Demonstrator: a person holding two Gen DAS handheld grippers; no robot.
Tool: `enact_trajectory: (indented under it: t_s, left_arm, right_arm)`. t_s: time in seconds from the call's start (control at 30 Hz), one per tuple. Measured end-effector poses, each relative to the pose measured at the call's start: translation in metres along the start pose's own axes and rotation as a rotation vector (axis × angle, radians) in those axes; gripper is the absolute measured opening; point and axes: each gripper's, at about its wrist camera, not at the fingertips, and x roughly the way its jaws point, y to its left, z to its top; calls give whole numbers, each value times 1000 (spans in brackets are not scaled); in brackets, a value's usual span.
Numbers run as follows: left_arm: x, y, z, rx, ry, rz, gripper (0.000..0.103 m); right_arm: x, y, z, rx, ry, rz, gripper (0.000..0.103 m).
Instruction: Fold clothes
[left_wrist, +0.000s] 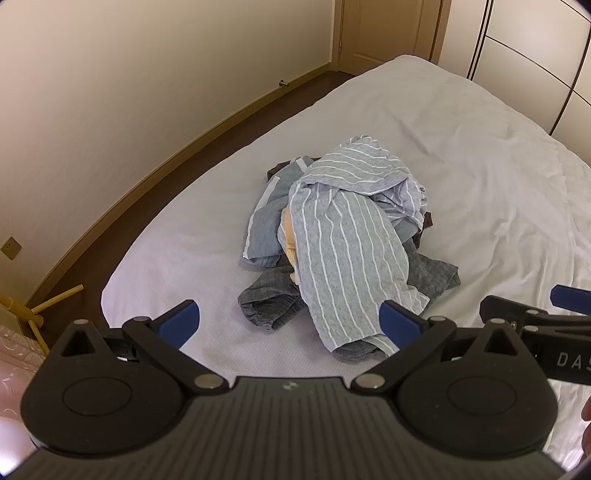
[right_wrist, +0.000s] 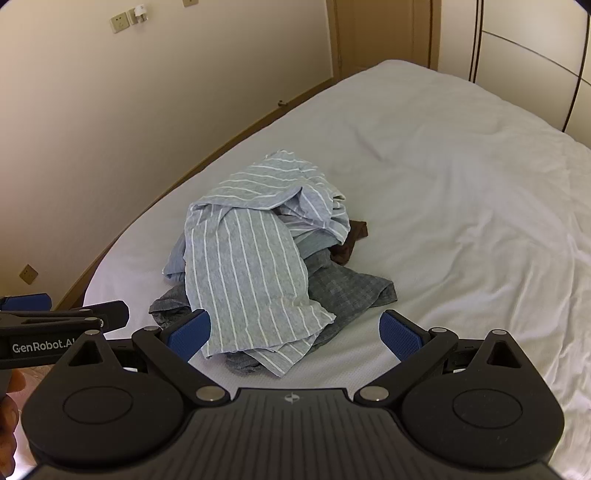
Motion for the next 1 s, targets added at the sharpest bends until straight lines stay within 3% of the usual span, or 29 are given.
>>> enact_trajectory:
  t_s: [1.0]
  left_arm:
    - [3, -7, -3, -53, 12, -7, 102]
  right_arm:
    - [4, -12, 3, 9, 19, 21, 100]
